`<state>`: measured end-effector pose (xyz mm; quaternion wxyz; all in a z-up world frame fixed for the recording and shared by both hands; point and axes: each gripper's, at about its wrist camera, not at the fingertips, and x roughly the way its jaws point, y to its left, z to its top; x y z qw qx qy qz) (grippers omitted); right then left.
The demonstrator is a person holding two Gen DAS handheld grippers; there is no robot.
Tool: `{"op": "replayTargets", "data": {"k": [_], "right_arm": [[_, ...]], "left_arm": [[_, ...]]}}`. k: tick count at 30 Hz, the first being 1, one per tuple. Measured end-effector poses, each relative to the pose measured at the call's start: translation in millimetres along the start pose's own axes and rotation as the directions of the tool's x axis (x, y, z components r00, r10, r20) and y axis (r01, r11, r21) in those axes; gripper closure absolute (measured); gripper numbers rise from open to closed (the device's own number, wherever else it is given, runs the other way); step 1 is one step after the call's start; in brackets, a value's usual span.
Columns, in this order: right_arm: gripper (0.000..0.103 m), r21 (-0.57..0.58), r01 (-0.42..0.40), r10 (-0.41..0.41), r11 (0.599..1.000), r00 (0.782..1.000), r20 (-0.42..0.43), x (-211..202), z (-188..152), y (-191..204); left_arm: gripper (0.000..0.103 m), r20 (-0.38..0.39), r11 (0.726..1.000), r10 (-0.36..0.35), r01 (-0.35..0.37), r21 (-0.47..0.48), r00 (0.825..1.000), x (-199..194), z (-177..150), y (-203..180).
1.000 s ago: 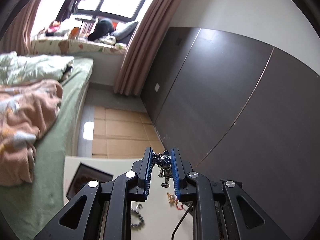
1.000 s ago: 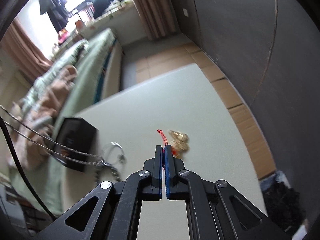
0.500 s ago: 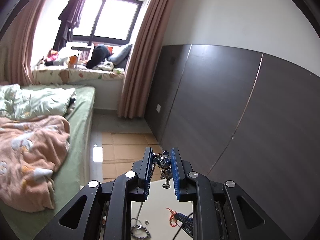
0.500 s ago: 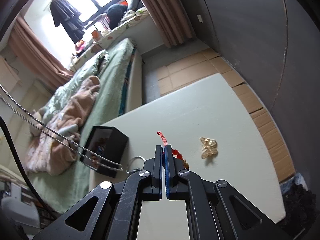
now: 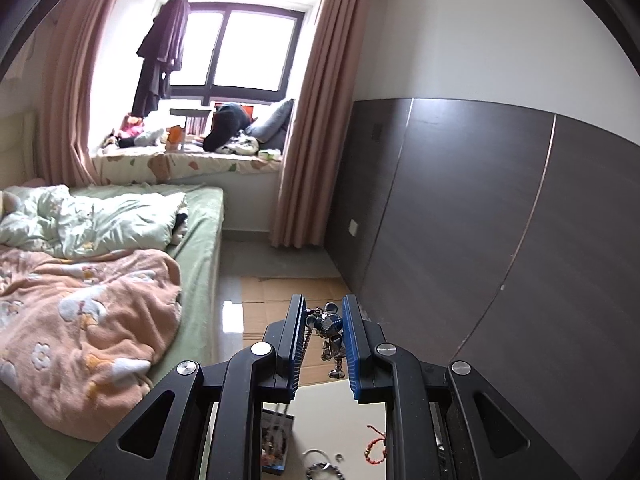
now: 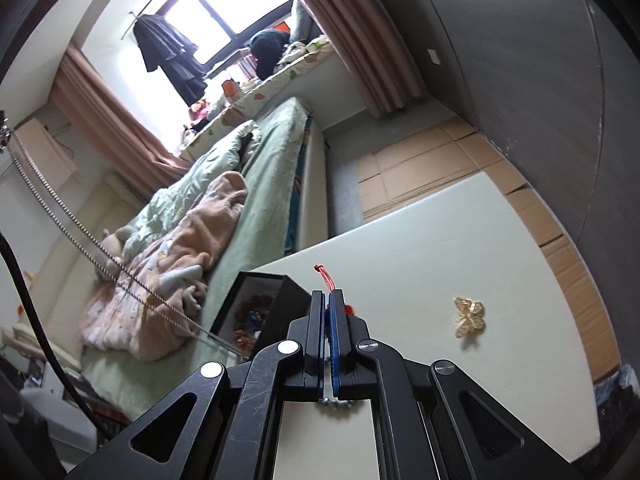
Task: Organize jewelry
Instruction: 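Lift the silver chain with the left tool while the right tool carries the red string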
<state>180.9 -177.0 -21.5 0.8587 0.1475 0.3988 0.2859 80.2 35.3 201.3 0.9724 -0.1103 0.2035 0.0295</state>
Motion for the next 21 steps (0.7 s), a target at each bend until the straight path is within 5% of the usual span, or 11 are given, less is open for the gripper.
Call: {"op": "replayTargets", "data": {"k": [21], "right_arm": [[0.099, -0.035, -0.075, 0.075, 0.997, 0.997, 0.005, 28.3, 2.0, 25.5]], "left_arm": [[0.084, -0.074, 0.999, -0.005, 0.001, -0.051, 0.997, 66.4, -12.7, 28.8]]}}
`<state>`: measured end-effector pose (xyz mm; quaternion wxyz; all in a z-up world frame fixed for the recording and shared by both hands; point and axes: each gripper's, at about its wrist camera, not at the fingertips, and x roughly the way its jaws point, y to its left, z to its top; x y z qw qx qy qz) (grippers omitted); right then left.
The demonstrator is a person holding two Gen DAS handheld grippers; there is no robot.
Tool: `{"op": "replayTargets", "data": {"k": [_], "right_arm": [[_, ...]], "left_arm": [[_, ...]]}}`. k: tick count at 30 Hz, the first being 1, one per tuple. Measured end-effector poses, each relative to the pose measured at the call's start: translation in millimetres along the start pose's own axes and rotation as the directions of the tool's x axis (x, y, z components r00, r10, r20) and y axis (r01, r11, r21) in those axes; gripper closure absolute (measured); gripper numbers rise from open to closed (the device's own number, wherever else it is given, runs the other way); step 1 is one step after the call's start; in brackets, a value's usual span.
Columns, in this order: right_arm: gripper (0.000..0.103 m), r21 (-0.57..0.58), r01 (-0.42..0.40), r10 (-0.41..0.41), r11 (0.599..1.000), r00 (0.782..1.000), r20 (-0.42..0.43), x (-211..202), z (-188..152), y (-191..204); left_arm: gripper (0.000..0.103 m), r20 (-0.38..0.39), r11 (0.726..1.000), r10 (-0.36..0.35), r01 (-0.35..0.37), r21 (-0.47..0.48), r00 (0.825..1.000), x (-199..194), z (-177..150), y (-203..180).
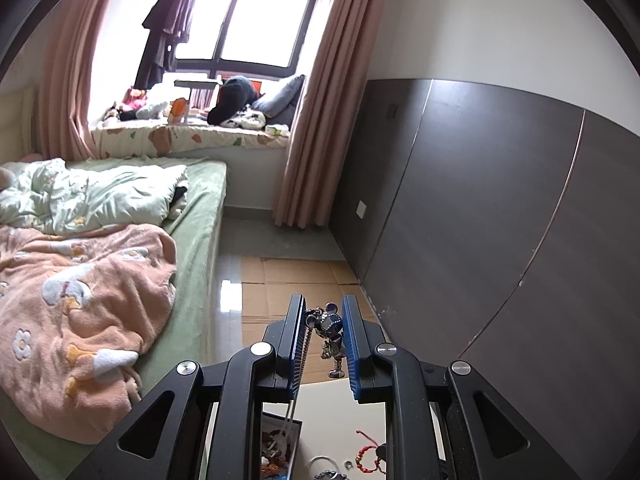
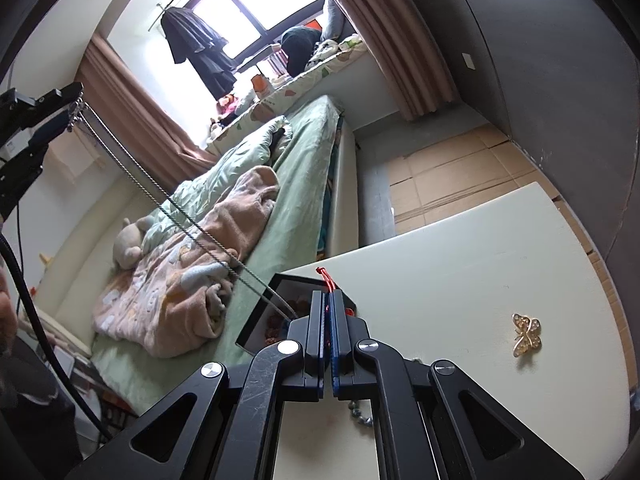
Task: Organize jewelry
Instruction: 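Lift the silver chain with the left tool while the right tool carries the red string, then drop the chain into the box with the left tool while the right tool drops the red string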
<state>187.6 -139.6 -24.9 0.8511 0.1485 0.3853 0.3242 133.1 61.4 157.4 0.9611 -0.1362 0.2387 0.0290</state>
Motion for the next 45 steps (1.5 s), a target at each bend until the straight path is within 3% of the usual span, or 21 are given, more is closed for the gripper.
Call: {"op": "replayTargets", "data": {"k": [5, 16, 25, 28, 33, 35, 37, 39, 45], "right_arm": [[0.099, 0.023, -0.012, 0.012, 1.000, 1.000, 0.009, 3.0, 4.1, -3.9], [0.099, 0.044, -0.061, 0.059, 0.997, 0.998, 0.033, 7.7, 1.7, 1.8], [0.099, 0.056, -0.059, 0.057, 0.997, 0.997, 0.042, 15.6, -0.2, 1.8], [0.099, 0.064, -0.069, 0.067, 0.996, 0.997, 0.039, 20.0, -0.9, 3.3], [0.099, 0.067, -0.113, 0.111, 0.991, 0.993, 0.042, 25.3, -2.2, 9.2], [0.099, 0.066, -0.131, 0.129, 0.989, 0.991, 0.039, 30.0, -2.9, 13.6], [0.099, 0.060, -0.150, 0.148, 0.987, 0.988, 0.034, 36.4, -4.4, 19.8], [0.099, 0.056, -0.163, 0.161, 0.985, 0.987, 0.028, 41.7, -5.4, 24.1], [0.099, 0.041, -0.174, 0.174, 0.984, 0.985, 0.011, 61.2, -6.1, 36.8]], "left_arm": [[0.084, -0.045, 0.999, -0.013, 0.011, -0.039, 0.999, 20.2, -19.2, 14.3], [0.084, -0.214, 0.981, -0.048, 0.006, -0.192, 0.976, 80.6, -108.0, 59.5], [0.083, -0.277, 0.970, -0.046, -0.023, -0.242, 0.960, 109.0, -143.3, 77.9], [0.083, -0.323, 0.955, -0.037, -0.061, -0.290, 0.946, 121.7, -156.1, 89.8], [0.081, -0.400, 0.923, -0.108, -0.058, -0.380, 0.910, 133.1, -167.7, 104.3], [0.075, -0.398, 0.924, -0.085, -0.078, -0.374, 0.913, 128.8, -165.9, 106.7], [0.048, -0.385, 0.925, -0.058, -0.096, -0.368, 0.921, 120.7, -163.0, 109.5], [0.038, -0.365, 0.927, -0.035, -0.107, -0.361, 0.930, 110.7, -160.1, 111.7], [0.037, -0.360, 0.930, 0.001, -0.133, -0.342, 0.933, 94.5, -155.1, 119.1]]}}
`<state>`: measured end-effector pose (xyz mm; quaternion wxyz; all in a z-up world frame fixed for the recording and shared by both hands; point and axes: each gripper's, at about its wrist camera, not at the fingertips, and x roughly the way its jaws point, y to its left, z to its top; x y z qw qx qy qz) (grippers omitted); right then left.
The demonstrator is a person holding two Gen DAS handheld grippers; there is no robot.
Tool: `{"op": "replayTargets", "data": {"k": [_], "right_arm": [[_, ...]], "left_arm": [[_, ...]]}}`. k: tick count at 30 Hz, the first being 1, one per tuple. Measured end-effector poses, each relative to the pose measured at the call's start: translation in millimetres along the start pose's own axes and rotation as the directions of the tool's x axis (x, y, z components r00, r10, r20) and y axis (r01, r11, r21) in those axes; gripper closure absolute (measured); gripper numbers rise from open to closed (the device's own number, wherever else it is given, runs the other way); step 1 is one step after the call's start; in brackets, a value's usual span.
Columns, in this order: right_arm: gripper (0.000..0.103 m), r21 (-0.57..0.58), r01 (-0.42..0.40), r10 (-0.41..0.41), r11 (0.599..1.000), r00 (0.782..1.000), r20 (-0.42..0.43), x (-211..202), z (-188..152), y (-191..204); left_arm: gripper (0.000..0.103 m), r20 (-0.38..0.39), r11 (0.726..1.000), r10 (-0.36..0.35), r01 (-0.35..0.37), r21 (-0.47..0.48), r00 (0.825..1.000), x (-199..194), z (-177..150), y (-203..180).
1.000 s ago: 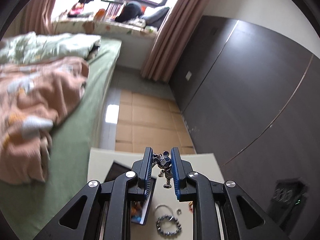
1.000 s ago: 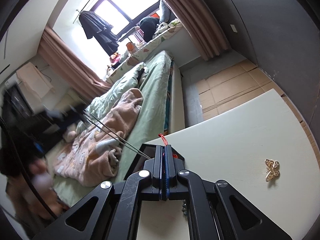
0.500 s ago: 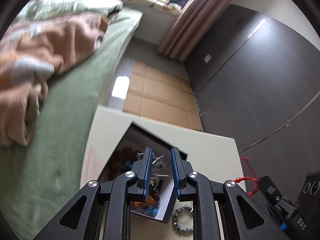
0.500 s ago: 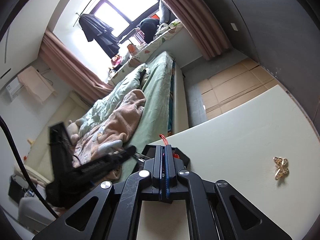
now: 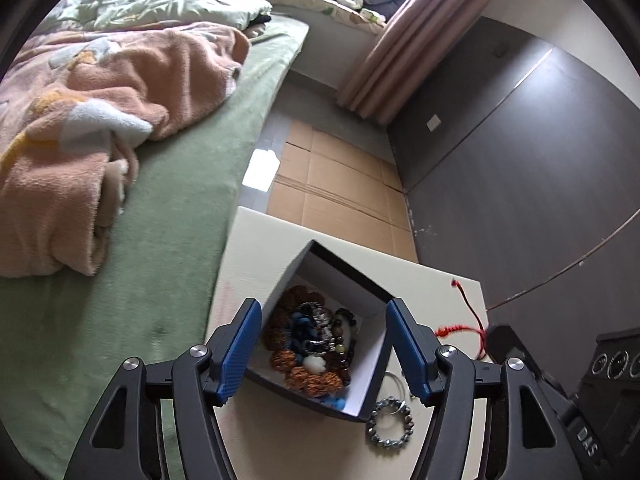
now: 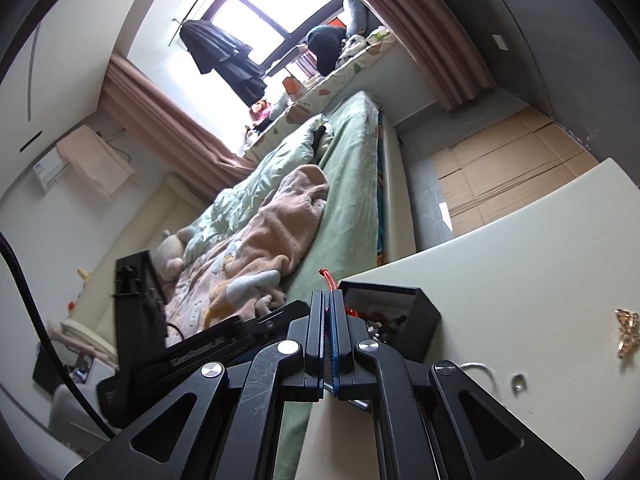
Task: Organize jewelry
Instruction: 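Drop the chain into the box with the left tool while the right tool drops the red string, then move the left tool back to the silver hoop and close on it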
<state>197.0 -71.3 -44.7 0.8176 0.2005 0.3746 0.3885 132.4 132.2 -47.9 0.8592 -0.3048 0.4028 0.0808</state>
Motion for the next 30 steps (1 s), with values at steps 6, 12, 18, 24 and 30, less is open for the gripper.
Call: {"op": "replayTargets", "data": {"k": [6, 12, 18, 24, 30], "right_arm": [[0.093, -0.014, 0.028, -0.028, 1.000, 0.999, 0.019, 16.5, -0.1, 6.1], [0.050, 0.017, 0.059, -0.059, 0.998, 0.998, 0.005, 10.3, -2.7, -0.7], [0.049, 0.075, 0.098, -0.100, 0.992, 0.995, 0.019, -16.2, -0.5, -16.7], [0.049, 0.117, 0.155, -0.157, 0.981, 0.987, 0.014, -42.9, -0.8, -31.3], [0.049, 0.158, 0.221, -0.226, 0.962, 0.974, 0.010, -72.7, -1.8, -49.8]], "left_arm": [[0.037, -0.004, 0.999, 0.020, -0.020, -0.026, 1.000, -1.6, 0.8, 10.7], [0.036, -0.017, 1.000, -0.008, 0.008, -0.018, 1.000, -0.7, -3.6, 8.4], [0.031, -0.011, 1.000, -0.023, 0.023, 0.008, 1.000, -3.4, -10.0, -3.4], [0.031, -0.022, 0.999, -0.030, 0.031, 0.039, 0.999, -2.3, -20.2, -19.4], [0.031, -0.042, 0.995, -0.042, 0.046, 0.092, 0.998, 0.8, -34.9, -42.3]]}}
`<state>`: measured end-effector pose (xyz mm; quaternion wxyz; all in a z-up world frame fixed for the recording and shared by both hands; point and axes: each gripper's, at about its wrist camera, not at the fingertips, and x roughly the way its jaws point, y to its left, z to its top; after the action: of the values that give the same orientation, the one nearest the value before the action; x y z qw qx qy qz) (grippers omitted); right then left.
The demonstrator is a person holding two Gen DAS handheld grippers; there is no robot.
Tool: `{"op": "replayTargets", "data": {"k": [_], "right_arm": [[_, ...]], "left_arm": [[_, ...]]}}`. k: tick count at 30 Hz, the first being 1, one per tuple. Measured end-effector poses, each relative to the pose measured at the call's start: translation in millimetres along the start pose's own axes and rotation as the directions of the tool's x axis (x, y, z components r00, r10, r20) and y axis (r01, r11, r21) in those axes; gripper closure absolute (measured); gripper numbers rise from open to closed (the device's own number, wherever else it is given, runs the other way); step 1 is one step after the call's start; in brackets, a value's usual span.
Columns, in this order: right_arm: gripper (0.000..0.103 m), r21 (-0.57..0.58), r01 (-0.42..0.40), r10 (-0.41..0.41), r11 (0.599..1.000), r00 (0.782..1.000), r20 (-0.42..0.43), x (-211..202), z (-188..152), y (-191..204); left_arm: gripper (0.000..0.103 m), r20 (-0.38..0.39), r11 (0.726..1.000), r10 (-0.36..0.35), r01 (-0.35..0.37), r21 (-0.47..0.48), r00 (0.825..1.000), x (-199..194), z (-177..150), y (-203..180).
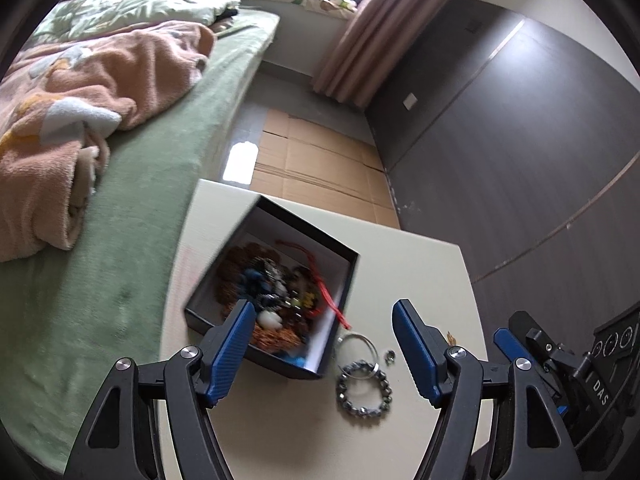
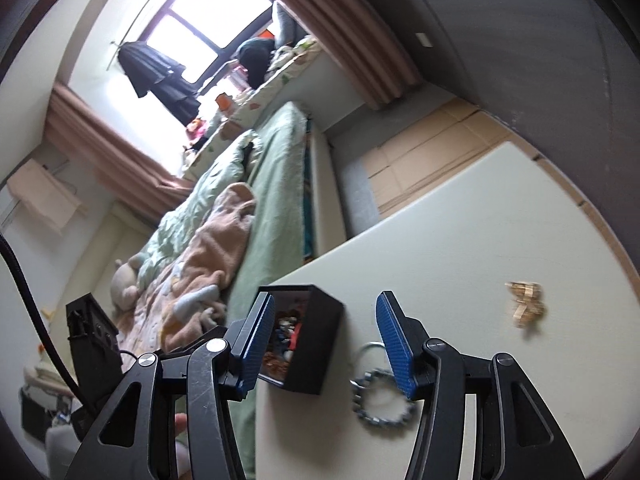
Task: Organize jewelry
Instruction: 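Move the left tool back to the silver hoop and close on it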
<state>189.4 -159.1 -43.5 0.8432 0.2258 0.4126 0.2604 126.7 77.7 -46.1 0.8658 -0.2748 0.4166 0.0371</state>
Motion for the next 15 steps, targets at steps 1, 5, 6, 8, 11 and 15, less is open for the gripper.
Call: {"op": "replayTargets", "data": {"k": [1, 5, 6, 8, 11, 15], "right_arm": [[0.049, 0.007, 0.012, -0.012, 1.000, 1.000, -0.002, -3.2, 0.1, -4.6], [0.049, 0.034, 0.067, -0.067, 0.997, 0.998, -0.013, -13.5, 1.0, -21.3], [0.049, 0.039, 0.079, -0.078, 0.996, 0.997, -0.017, -16.8, 0.3, -24.9], [0.049, 0.049, 0.104, -0.103, 0.993, 0.994, -0.028, -20.7, 0.1, -32.5], [0.049, 0.070, 0.141, -0.137, 0.988, 0.989, -0.054, -26.7, -0.4, -44.5], [0.049, 0.126, 0.157, -0.146, 0.980, 0.985, -0.086, -36.4, -1.3, -68.4]], "left_arm": [[0.031, -0.002, 1.000, 0.000, 0.000, 0.014, 1.000, 1.0, -2.8, -5.6], [0.031, -0.009, 0.997, -0.001, 0.002, 0.080, 1.000, 5.1, -13.3, -25.3], [0.031, -0.010, 0.995, 0.000, 0.001, 0.096, 1.000, 6.3, -16.0, -29.9], [0.031, -0.012, 0.992, 0.005, -0.003, 0.124, 1.000, 9.3, -22.1, -38.8], [0.031, -0.027, 0.984, 0.009, -0.004, 0.177, 1.000, 16.8, -31.3, -54.5], [0.039, -0.044, 0.975, 0.021, -0.010, 0.224, 0.999, 28.1, -41.2, -70.4]]}}
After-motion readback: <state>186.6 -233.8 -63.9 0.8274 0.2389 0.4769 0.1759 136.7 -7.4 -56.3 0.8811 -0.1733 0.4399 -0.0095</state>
